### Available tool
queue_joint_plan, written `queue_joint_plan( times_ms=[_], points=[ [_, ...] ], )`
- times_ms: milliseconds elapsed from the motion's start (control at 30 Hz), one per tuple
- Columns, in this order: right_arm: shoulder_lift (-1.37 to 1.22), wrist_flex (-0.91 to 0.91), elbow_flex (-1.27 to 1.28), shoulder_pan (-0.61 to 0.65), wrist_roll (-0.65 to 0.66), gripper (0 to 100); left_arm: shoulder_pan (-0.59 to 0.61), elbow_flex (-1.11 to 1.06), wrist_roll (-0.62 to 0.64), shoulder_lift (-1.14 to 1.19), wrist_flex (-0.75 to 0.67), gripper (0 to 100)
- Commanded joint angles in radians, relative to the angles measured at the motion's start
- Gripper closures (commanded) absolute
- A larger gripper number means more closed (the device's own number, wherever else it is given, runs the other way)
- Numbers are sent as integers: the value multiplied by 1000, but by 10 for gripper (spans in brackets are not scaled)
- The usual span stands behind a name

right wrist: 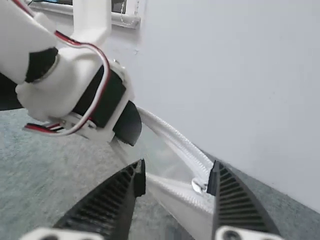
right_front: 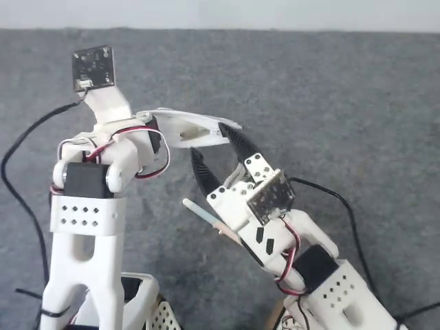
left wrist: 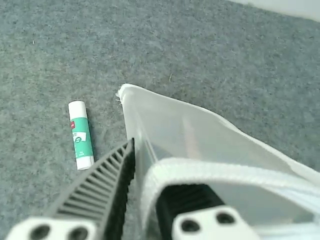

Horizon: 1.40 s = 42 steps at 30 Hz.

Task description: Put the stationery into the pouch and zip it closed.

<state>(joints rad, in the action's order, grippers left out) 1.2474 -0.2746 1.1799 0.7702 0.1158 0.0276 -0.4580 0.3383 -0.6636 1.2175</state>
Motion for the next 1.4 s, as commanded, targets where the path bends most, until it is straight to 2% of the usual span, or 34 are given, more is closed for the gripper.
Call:
queue_joint_plan(
  times_ms=[0, 133, 233, 400, 867, 1367],
  points=[
    [18, -173, -140, -2, 5, 800, 6, 2, 26, -9, -41, 991],
    [-12, -406, -245, -2, -81, 800, 8, 2, 26, -9, -40, 991],
    [-39, -572, -321, -2, -126, 800, 54, 2, 29, -9, -40, 991],
    [-79, -714, -359, -2, -164, 800, 126, 1, 41, -8, -46, 991],
    [-386, -723, -354, -7, -163, 800, 161, -19, 46, -8, -54, 991],
    [-693, -618, -387, -7, -158, 800, 242, -19, 71, -9, -55, 991]
  ],
)
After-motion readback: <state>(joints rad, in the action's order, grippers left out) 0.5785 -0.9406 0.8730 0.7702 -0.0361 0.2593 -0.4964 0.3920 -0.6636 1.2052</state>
